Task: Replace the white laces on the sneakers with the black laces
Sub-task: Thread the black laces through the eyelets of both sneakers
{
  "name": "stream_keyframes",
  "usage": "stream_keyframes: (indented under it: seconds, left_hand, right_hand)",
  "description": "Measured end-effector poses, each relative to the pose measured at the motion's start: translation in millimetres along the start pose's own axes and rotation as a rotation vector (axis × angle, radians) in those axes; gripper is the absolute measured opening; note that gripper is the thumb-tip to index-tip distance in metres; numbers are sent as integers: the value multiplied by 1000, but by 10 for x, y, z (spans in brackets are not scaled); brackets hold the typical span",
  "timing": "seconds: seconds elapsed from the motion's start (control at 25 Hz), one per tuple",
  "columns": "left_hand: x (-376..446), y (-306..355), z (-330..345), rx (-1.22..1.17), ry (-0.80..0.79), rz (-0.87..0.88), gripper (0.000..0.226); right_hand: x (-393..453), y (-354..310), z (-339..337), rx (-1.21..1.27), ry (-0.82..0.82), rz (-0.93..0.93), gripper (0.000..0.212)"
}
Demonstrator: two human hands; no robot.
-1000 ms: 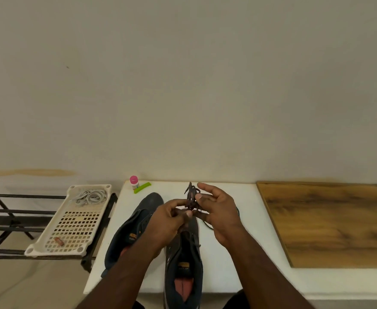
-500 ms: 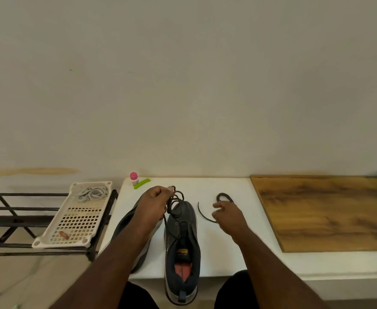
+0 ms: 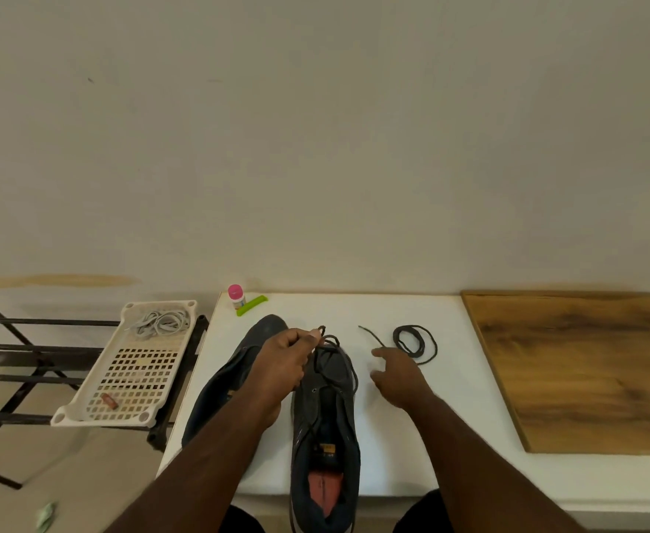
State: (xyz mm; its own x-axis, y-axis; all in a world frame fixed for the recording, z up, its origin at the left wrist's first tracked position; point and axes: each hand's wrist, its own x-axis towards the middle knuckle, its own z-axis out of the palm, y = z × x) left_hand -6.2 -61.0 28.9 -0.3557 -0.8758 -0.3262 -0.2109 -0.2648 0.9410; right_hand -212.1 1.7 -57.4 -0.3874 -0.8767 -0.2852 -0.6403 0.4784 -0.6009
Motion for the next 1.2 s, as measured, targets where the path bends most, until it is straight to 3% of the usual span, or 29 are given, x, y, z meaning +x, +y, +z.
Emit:
stream_keyframes:
  seconds: [0.04,0.12,0.2,0.28,0.36,0.48,0.56,0.64,0.76,0.84,0.88,0.96,1.04,1.12,1.2]
  left_hand:
    - [24,8,-7,-10,3,-2,25]
    - [30,27,-15,-35,-7,3,25]
    - [-18,79,12,-52,-18,20,25]
    - [-100,164,-8,-104,69,25,23]
    - [-156,260,-128,-251,201,-29,22]
    - [-207,323,-361,-444,275,-48,22]
    - [-230,346,-439,-486,285,-32,22]
    - [-275,370,-444,-366,250,5,21]
    - [-378,384,-351,-121,139,62,22]
    - [-480,419,-269,75,33,111,24]
    - [-538,457,-226,182,-25,147,25]
    - [-585,505,-157,313,-114,207,24]
    - [-581,524,-133,345,-127,244,18]
    - [-541,496,-200,355,-76,251,15]
    - [-498,443,-317,362,-56,235,20]
  right_hand:
    - [-41,-106,-64,219,34,-5,41]
    - [-232,-451,-175,701,-65,-11,37]
    - [-417,-686,-216,690,-144,-138,38]
    - [-536,-740,-210,670,-58,-131,25]
    - [-592,-657,-305,975,90,89,15]
    - [-637,-333,-462,1328,300,432,20]
    - [-692,-118,-457,1238,367,537,21]
    - [-746,63,-407,1001,371,553,19]
    - [-804,117,-455,330,271,479,14]
    - [-865,-109,-505,-60,232,327,39]
    - [-892,-284,-535,-20,212,154,56]
    - [-1016,-744,-598,389,-5,-102,72]
    - [-1043,-962,-572,542,-160,-224,56]
    - [-1023,-957,-584,452,-41,-234,17]
    - [-968,-769,-644,386,109,-187,15]
